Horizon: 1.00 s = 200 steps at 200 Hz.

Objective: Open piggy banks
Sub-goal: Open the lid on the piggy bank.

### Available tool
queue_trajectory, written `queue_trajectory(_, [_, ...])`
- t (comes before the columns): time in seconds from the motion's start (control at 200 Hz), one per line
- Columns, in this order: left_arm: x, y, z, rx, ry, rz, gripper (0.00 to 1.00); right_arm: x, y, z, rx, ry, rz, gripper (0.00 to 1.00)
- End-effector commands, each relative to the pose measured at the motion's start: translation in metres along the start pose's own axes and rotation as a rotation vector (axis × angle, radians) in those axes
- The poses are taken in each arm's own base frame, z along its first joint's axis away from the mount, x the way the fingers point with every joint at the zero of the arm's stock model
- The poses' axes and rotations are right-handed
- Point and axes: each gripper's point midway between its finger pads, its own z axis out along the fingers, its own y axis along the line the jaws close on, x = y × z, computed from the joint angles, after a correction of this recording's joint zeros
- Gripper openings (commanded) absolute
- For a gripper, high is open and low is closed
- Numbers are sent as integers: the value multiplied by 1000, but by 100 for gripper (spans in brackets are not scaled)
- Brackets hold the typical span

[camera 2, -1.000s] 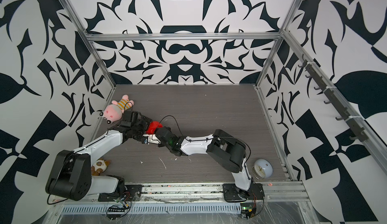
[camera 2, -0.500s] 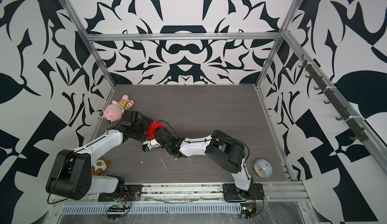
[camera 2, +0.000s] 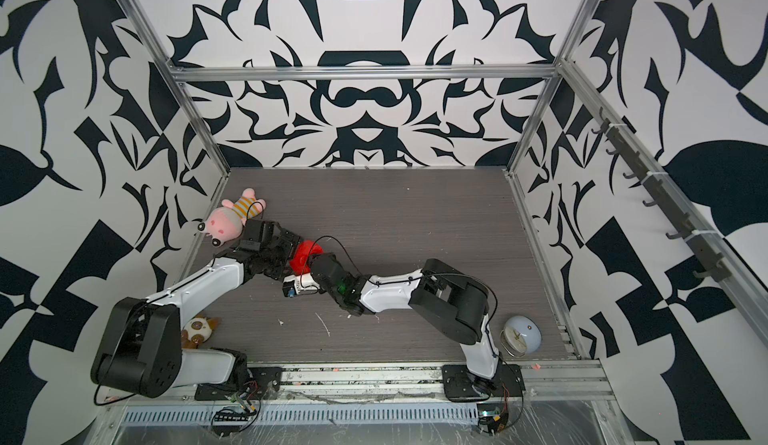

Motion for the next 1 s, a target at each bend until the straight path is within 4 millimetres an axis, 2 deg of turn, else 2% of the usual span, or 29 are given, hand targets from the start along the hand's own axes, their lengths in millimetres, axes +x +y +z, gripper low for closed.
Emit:
queue_trajectory(0.0, [28,14,-1,-54,123,9,99,1,7,-16,-60,-42,172,38])
queue_trajectory(0.215, [28,14,-1,-55,120,10,100,13,-16,-51,-87,-74,616,37])
queue_trajectory(0.265, [28,13,-1,-53,120,10,100,8,-17,-58,-117,-109,712,36])
queue_trajectory(0.425, [27,9,-1,-43,118,17,100,15,-17,-69,-115,-116,883,35])
queue_trajectory(0.56, [27,6,-2,-39,119,24,100,19,-32,-71,-117,-92,1113,33])
queue_trajectory(0.68, [25,4,-4,-34,108,25,100,27,-44,-66,-132,27,1412,31])
queue_trajectory(0.9, [21,2,-6,-31,83,34,100,18,-42,-60,-278,53,1968,34])
queue_trajectory(0.995, [20,2,-7,-29,75,44,100,18,-36,-55,-334,31,2204,32])
